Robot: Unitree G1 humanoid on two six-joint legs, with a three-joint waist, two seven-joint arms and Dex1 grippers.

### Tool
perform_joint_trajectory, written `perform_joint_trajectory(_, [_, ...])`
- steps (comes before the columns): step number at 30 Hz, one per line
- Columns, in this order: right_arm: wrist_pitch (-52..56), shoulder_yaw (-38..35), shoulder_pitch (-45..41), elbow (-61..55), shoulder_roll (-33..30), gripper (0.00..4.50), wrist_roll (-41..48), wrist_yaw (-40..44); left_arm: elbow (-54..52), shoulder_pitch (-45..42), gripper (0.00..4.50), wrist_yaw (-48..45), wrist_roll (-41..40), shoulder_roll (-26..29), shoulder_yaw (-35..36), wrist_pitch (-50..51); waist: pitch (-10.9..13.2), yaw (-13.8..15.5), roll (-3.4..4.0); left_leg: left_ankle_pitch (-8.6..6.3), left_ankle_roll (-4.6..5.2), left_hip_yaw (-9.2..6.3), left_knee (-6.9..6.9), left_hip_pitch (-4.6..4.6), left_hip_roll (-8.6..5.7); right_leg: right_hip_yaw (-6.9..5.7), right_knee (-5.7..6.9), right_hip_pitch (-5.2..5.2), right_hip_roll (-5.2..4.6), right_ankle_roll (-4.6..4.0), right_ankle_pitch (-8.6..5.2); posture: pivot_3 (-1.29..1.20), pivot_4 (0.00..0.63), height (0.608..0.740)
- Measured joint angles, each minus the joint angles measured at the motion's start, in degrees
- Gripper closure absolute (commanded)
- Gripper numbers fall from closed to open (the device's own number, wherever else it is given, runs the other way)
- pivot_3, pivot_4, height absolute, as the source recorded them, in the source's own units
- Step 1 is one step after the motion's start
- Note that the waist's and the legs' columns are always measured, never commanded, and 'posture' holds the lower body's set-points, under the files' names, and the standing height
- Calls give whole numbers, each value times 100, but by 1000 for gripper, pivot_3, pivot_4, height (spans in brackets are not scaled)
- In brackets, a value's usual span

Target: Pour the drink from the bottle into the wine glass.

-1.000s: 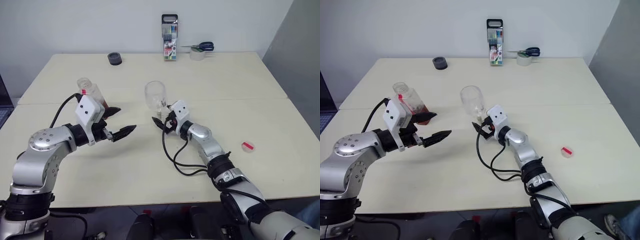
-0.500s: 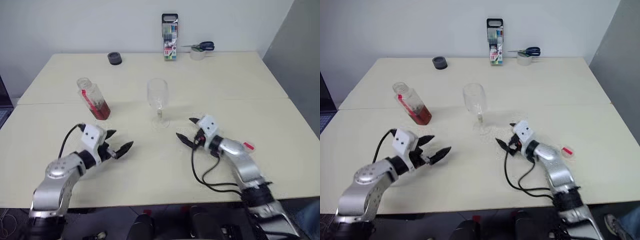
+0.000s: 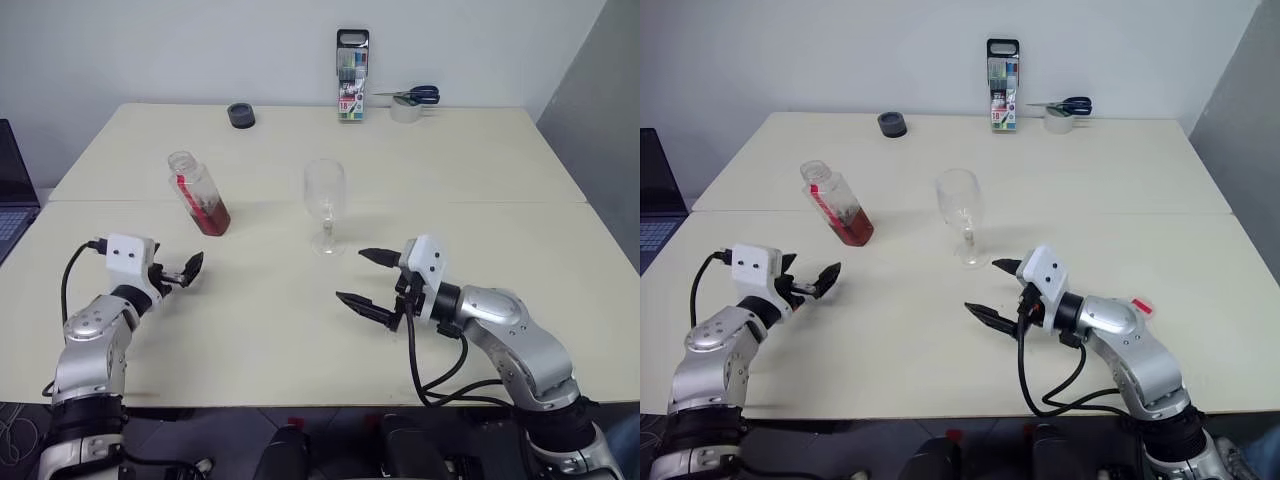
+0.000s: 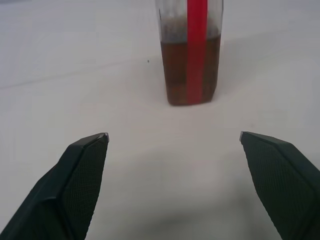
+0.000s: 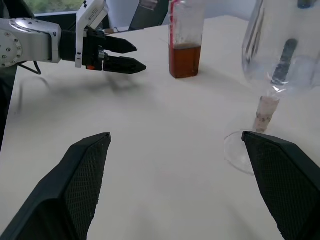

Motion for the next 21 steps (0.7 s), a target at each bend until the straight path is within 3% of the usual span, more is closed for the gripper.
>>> perform_joint_trajectory(9, [531, -38, -306, -409, 47, 25, 609, -105, 655, -807, 0, -308, 173, 102, -257, -286, -1, -3, -1, 0, 0, 0, 1, -3, 0, -1, -2, -1, 1, 0, 0, 0, 150, 740])
perform_joint_trajectory(21, [536, 17, -337, -409, -96, 25, 607, -286, 1345, -1423, 0, -542, 242, 101, -402, -524, -1, -18, -1, 0, 0, 0, 2, -4, -1, -2, -1, -1, 2, 0, 0, 0, 150, 740])
